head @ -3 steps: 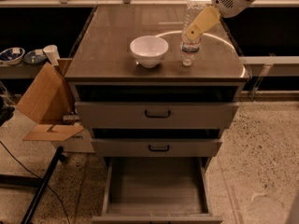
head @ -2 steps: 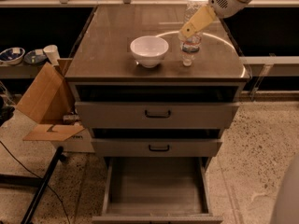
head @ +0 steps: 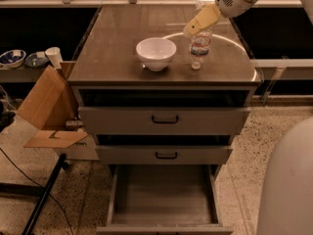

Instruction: Place water bottle into bottom drawer

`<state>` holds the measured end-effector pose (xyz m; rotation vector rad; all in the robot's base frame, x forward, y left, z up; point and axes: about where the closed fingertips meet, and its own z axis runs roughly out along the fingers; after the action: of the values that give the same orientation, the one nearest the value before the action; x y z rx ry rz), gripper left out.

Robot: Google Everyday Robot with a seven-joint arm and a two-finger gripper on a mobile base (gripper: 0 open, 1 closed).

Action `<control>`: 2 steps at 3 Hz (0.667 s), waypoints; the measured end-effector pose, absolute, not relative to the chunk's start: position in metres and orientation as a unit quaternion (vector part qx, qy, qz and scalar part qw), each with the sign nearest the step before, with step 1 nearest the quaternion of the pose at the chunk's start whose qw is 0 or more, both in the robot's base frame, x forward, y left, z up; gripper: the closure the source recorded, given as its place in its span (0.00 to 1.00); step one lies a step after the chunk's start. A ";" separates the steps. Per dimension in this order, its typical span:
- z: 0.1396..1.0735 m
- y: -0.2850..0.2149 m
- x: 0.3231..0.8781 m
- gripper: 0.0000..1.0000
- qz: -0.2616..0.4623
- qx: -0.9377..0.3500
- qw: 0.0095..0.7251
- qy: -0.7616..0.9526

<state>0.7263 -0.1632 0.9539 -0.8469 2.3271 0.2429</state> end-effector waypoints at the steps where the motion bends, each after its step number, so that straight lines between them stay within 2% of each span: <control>1: 0.956 -0.168 0.731 0.26 0.103 -0.292 0.314 0.897; 2: 0.962 -0.174 0.730 0.49 0.108 -0.275 0.318 0.901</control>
Offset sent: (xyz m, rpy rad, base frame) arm 0.0003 -0.0236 0.0228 0.0815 0.0240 -0.1257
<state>0.7302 -0.1739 0.9619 -0.7243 2.3688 0.2843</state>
